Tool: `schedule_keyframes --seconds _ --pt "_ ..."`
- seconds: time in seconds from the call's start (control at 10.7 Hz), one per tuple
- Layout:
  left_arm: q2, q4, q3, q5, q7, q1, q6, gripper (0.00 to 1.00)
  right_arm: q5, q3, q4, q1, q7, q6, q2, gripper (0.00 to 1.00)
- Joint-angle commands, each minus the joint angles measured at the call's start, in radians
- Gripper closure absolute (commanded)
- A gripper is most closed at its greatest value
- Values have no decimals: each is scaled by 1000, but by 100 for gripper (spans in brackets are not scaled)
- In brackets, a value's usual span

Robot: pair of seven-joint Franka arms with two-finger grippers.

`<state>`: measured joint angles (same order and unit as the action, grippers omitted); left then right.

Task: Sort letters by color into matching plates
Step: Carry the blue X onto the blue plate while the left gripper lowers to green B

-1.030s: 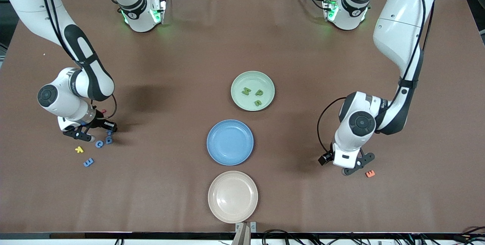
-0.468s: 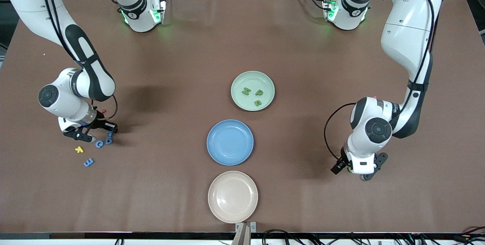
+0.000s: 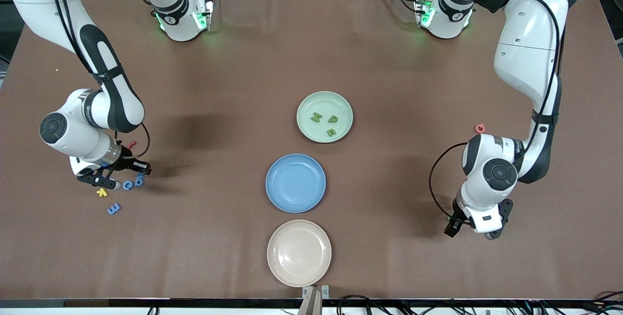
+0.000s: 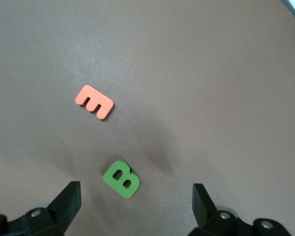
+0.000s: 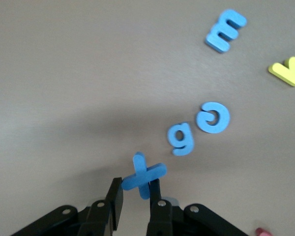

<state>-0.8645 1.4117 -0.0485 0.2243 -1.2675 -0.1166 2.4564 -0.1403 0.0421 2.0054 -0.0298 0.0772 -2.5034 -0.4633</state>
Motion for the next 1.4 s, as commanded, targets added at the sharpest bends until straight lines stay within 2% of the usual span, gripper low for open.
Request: schedule_keyframes --seconds 0.0,0.28,0.47,0.66,1.03,1.31 --pt "-18 -27 12 6 28 -20 4 0 -18 1 -91 82 97 115 41 85" --pt "-24 -14 10 197 201 -18 4 0 -18 1 -201 197 200 189 32 85" --pt "-39 -14 10 195 328 -8 3 0 -21 1 -232 281 274 187 19 85" --pt "-65 -16 10 205 342 -34 3 0 -21 1 -269 370 373 186 -14 85" --pt "-71 -20 10 199 416 -21 4 0 -19 -1 -408 525 584 184 -139 85" --pt "-67 -22 0 188 437 5 7 0 -15 -1 -526 599 690 172 -262 85"
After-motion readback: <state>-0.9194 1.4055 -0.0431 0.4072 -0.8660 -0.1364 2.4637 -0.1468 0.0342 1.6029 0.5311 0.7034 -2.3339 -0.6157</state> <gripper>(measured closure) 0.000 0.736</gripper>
